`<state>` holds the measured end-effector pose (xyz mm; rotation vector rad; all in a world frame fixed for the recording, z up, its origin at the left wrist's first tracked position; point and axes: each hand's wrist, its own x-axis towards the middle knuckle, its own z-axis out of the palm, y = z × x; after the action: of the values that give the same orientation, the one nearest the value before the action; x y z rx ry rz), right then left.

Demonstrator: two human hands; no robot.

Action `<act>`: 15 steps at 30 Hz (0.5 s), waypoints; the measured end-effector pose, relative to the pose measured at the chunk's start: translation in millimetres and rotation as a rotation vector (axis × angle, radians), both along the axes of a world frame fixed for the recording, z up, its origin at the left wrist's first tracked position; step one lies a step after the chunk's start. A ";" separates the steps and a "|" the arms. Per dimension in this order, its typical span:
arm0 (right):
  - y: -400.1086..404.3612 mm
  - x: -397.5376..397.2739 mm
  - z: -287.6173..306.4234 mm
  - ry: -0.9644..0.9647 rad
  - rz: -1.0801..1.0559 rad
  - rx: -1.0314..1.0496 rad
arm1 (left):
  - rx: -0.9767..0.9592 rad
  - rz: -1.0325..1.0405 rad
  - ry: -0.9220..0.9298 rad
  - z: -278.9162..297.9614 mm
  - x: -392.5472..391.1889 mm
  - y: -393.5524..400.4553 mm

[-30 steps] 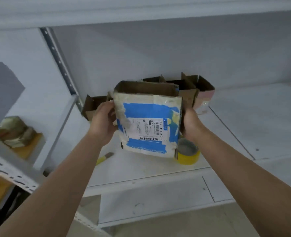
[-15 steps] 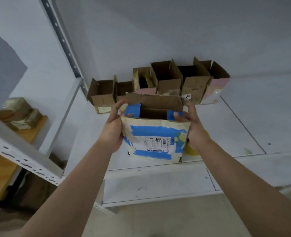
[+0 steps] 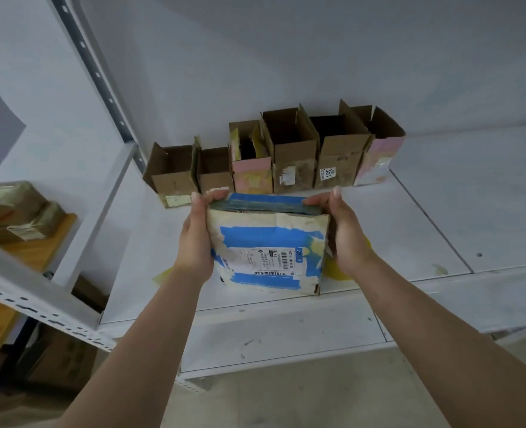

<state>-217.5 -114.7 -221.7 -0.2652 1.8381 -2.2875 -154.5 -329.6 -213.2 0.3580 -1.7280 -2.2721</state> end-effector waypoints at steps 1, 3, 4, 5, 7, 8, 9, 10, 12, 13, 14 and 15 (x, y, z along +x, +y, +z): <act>2.6 0.1 0.3 -0.023 0.035 -0.004 | -0.019 0.025 -0.011 0.9 -0.3 -0.7; 7.5 1.7 2.5 -0.039 0.102 0.000 | -0.056 0.049 -0.045 4.0 -1.1 -3.5; 9.1 2.0 3.0 -0.010 0.117 0.030 | -0.095 0.050 -0.060 6.8 -1.1 -5.0; 9.6 1.9 3.7 0.039 0.111 0.083 | -0.171 0.060 -0.070 9.6 -1.5 -7.0; 8.5 -0.1 5.1 0.120 0.046 0.190 | -0.530 0.085 -0.040 20.8 -3.7 -11.0; 7.4 -1.3 5.8 0.122 0.032 0.212 | -0.753 0.107 -0.005 28.7 -5.9 -12.1; 6.2 -1.8 6.7 0.114 0.026 0.207 | -0.920 0.139 0.043 37.0 -9.8 -13.0; 5.8 -2.2 7.8 0.097 0.023 0.179 | -1.011 0.167 0.094 45.9 -13.8 -11.6; 3.6 -0.6 11.2 0.072 0.009 0.129 | -1.109 0.130 0.145 57.6 -22.0 -3.7; 3.0 0.9 11.6 0.074 0.000 0.130 | -1.169 0.047 0.128 57.8 -25.4 2.4; 2.7 2.5 11.3 0.078 -0.010 0.141 | -1.275 -0.064 0.064 54.8 -27.1 9.6; 3.1 4.9 12.4 0.085 -0.009 0.156 | -1.438 -0.182 -0.028 48.0 -27.8 15.2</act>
<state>-212.6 -111.6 -209.3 -0.3355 2.0506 -2.1539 -182.3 -314.4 -165.2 -0.0996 -2.8629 -0.6006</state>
